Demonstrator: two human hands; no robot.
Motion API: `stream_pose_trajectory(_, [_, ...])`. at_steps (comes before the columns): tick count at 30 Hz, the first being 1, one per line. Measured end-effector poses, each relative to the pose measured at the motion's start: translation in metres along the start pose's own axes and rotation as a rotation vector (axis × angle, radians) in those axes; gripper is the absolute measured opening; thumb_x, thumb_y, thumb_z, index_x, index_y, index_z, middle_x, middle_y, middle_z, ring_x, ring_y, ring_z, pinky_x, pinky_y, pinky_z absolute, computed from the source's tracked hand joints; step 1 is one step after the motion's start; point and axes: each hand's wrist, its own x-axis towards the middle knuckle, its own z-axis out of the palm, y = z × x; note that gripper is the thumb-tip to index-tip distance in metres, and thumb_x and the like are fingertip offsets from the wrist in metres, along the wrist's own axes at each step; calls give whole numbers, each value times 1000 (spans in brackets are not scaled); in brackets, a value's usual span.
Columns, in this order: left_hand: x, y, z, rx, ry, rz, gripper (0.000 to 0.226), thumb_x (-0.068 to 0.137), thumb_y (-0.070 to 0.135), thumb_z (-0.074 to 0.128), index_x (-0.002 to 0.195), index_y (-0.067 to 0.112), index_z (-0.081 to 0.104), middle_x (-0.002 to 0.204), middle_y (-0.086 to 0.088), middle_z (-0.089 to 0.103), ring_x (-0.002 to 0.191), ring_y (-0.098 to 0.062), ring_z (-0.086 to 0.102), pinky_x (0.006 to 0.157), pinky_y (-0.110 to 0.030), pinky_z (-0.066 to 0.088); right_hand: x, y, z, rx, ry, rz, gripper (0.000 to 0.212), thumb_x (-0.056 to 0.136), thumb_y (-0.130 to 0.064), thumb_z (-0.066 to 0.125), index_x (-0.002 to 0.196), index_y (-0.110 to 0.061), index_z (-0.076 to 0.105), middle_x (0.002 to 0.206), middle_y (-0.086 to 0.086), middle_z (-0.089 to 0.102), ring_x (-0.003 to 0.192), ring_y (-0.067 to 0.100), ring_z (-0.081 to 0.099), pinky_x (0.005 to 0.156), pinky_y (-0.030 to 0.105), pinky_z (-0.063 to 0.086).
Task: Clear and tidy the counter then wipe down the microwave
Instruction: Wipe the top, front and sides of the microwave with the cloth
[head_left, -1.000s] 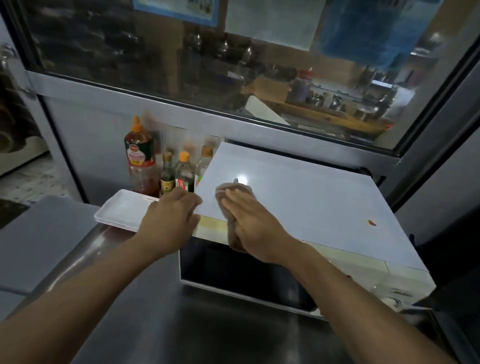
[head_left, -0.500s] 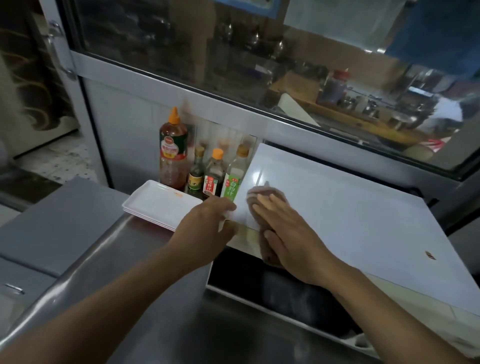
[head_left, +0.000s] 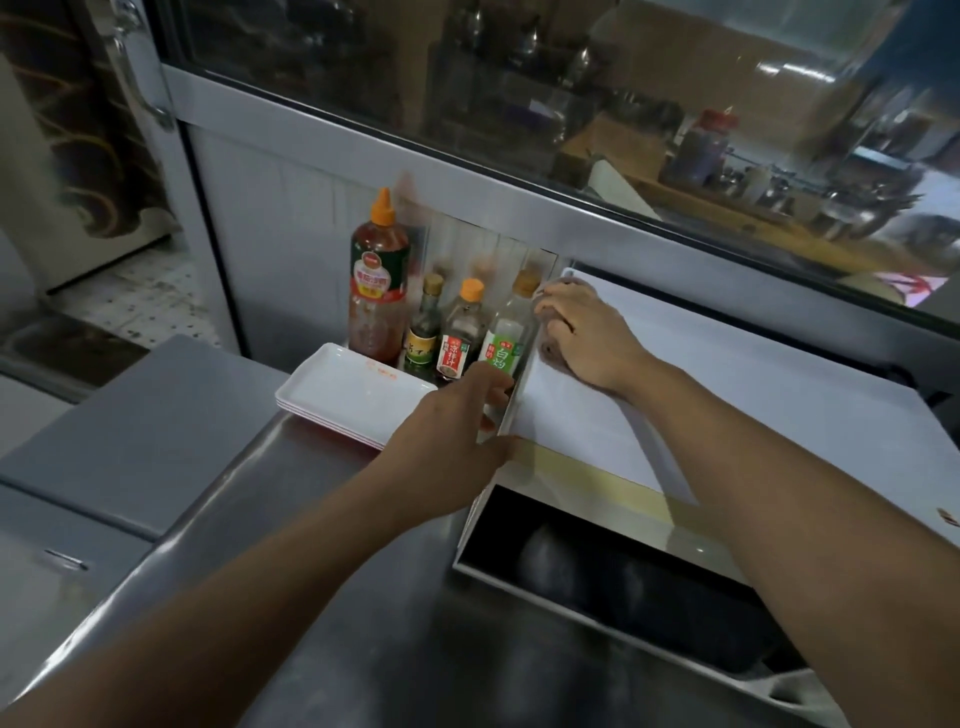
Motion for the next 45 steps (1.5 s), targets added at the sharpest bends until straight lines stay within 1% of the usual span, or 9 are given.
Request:
stream_pose_trajectory(5, [-8,-9,-10,43,109,-21,40,90,13,59,127,17,44,124,-1,55,106,-15,57,77,-25,42,-36,-31,-1,79,-23,-94,21,83,-27,38,80,-19,57,102,-3,57,110,15,45,95,44,39])
stream_pose_trajectory(9, [-20,-14,-19,67,120,-6,40,89,12,60,126,14,45,125,-3,54,105,-16,56,75,-25,41,-74,-62,-1,73,-15,-248,21,81,-28,36,74,-19,54,87,-5,57,99,18,49,84,44,41])
stream_pose_trajectory(15, [-23,-6,-21,70,90,-10,38,89,11,57,126,14,46,122,-3,54,102,-18,54,59,-21,38,-129,-90,9,-145,55,-314,19,83,-28,49,95,-17,59,112,-4,57,118,18,43,98,38,37])
stream_pose_trajectory(21, [-30,-8,-22,131,29,-1,43,89,17,59,129,16,44,125,-2,52,105,-17,54,77,-27,42,-166,-70,14,-217,186,-189,47,86,-27,53,133,-24,47,140,-5,45,130,15,39,103,34,33])
stream_pose_trajectory(25, [-35,-12,-23,155,-15,31,44,89,17,57,130,17,43,125,-2,53,104,-17,54,78,-27,44,-211,-37,10,-188,363,-26,47,85,-19,59,131,-16,49,137,2,49,126,20,45,101,37,38])
stream_pose_trajectory(31, [-34,-3,-22,155,-3,105,42,89,15,56,129,16,44,124,-2,55,106,-18,55,85,-29,46,-194,-73,16,21,520,-10,37,80,-11,60,116,-2,62,125,10,57,120,16,45,111,16,24])
stream_pose_trajectory(37, [-37,-3,-15,205,3,87,44,88,17,58,130,15,44,128,-4,53,112,-20,53,91,-32,45,-160,-108,33,0,493,-20,42,71,-12,77,111,-6,67,118,9,62,112,23,57,97,35,49])
stream_pose_trajectory(40, [-37,5,-2,242,48,98,43,88,17,57,129,14,45,130,-5,52,116,-22,51,95,-34,42,-170,-90,30,-78,509,-86,45,72,-18,75,116,-10,64,121,6,62,113,21,55,96,31,45])
stream_pose_trajectory(45, [-34,31,33,370,97,207,42,86,15,61,126,17,50,131,-2,51,123,-21,42,101,-35,35,-220,-29,15,-170,510,-13,47,78,-23,74,122,-12,62,129,6,59,119,23,55,102,40,42])
